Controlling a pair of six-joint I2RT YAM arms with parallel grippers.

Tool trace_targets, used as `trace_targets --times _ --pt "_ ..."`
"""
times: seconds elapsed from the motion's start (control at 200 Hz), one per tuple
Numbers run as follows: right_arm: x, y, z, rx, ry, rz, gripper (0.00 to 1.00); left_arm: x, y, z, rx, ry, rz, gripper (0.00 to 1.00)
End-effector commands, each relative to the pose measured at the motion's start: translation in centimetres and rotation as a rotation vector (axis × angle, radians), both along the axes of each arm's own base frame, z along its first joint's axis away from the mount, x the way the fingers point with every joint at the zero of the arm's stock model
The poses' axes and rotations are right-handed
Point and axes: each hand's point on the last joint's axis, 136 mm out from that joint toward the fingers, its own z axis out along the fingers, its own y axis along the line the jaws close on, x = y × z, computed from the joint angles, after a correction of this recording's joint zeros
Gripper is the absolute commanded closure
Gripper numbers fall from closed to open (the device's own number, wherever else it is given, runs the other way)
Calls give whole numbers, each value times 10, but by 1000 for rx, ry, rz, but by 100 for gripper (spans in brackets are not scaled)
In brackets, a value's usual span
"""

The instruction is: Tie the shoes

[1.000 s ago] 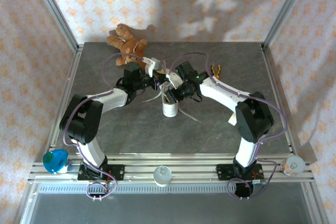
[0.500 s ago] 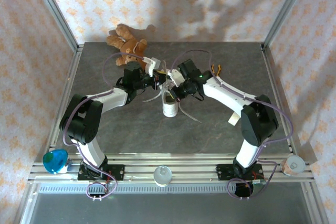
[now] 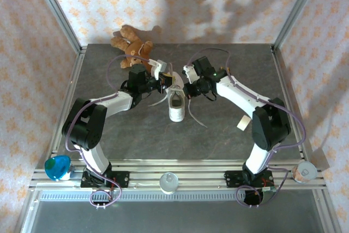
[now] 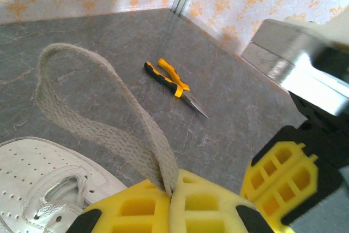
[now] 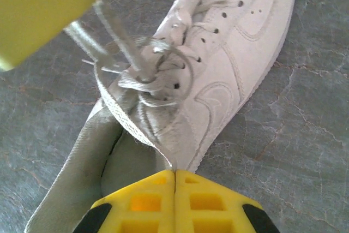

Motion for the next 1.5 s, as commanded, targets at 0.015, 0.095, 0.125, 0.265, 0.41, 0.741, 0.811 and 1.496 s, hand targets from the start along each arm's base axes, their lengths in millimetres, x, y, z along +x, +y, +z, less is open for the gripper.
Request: trace_targets --times 0.015,0.095,0.125,0.265,0.41,0.741,0.811,1.496 --pt "6 11 7 99 46 -32 100 -4 -3 14 -27 -32 -8 100" --pt "5 9 -6 81 95 -39 100 -6 -4 11 -26 -28 -9 100" --pt "5 8 -11 74 108 -40 100 -6 -4 10 -25 -26 -7 100" --pt "-1 4 -24 62 147 -46 99 -8 -5 7 -24 -22 -6 100" --pt "1 1 -21 70 151 -69 83 -11 -5 5 -23 -22 -7 100" --pt "22 -9 13 208 175 -218 59 -15 0 10 -23 -41 16 100" --pt "30 -6 14 244 199 -258 58 -16 1 9 -22 -40 19 100" --pt "57 29 -9 374 403 -315 52 -19 7 1 -49 -31 51 100"
